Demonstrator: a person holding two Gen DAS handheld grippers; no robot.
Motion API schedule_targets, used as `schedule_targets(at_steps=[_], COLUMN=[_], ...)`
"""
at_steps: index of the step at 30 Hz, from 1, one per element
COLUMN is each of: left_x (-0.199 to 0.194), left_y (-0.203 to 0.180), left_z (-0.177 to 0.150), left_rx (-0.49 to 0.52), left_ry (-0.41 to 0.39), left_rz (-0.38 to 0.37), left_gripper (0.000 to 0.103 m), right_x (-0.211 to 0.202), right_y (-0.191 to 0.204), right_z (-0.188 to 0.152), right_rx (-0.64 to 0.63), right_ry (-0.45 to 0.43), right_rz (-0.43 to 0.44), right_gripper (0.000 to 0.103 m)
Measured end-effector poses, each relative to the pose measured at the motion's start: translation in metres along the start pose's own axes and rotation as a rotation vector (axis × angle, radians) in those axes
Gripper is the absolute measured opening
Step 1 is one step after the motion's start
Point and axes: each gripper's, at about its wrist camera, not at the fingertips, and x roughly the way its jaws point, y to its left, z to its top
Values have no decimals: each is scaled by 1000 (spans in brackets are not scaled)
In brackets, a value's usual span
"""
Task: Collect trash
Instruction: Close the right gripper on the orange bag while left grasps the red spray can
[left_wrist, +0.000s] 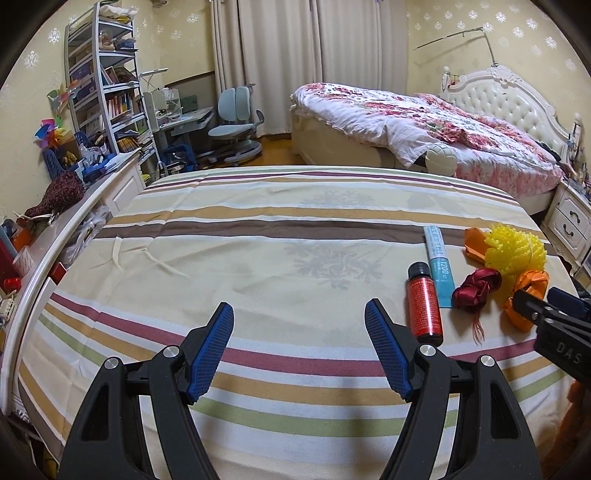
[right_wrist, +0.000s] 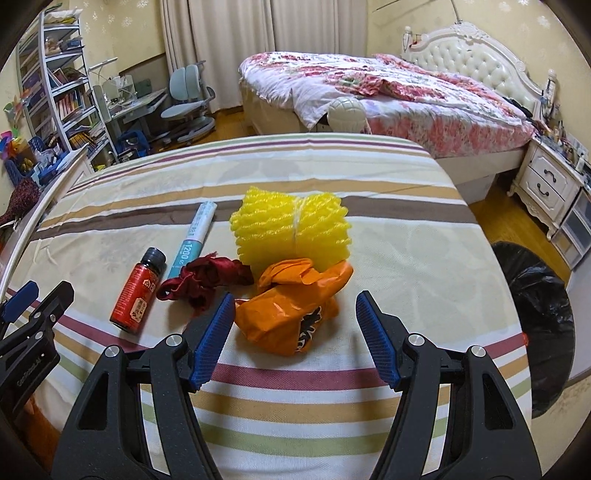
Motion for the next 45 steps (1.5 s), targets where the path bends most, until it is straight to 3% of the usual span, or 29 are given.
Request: schedule_targets(at_steps=[8,10,11,28,30,34,38,45], left_x=[1,1,1,12,17,28,31,25], left_y=[-15,-19,-19,-45,-49,-54,-54,-54], left_z=[-2,-3,-3,3,2,2,-2,-5], left_rx=[20,25,27,44,55,67,83,93], left_ry=[7,8,10,52,67,121,142,122], left_rz=[-38,-44,-47,-129,-135,-157,-179,-192], left_gripper=[71,71,71,71,68,51,26,24], right_x=[1,0,0,-13,-12,-12,-13,-15], right_y=[-6,-9,-12,-56,-61,-65,-67,-70], right_z=[-6,-8,-10,-20,-20,-21,-22,-24], right_rx=[-2,-1,1,21,29,33,37,44], right_ry=[19,25,29,-1,-2,-4,-6,-9], right_rz=[-1,5,12,-59,-56,-51,-49,-49], right_gripper=[62,45,42,41,41,41,41,41])
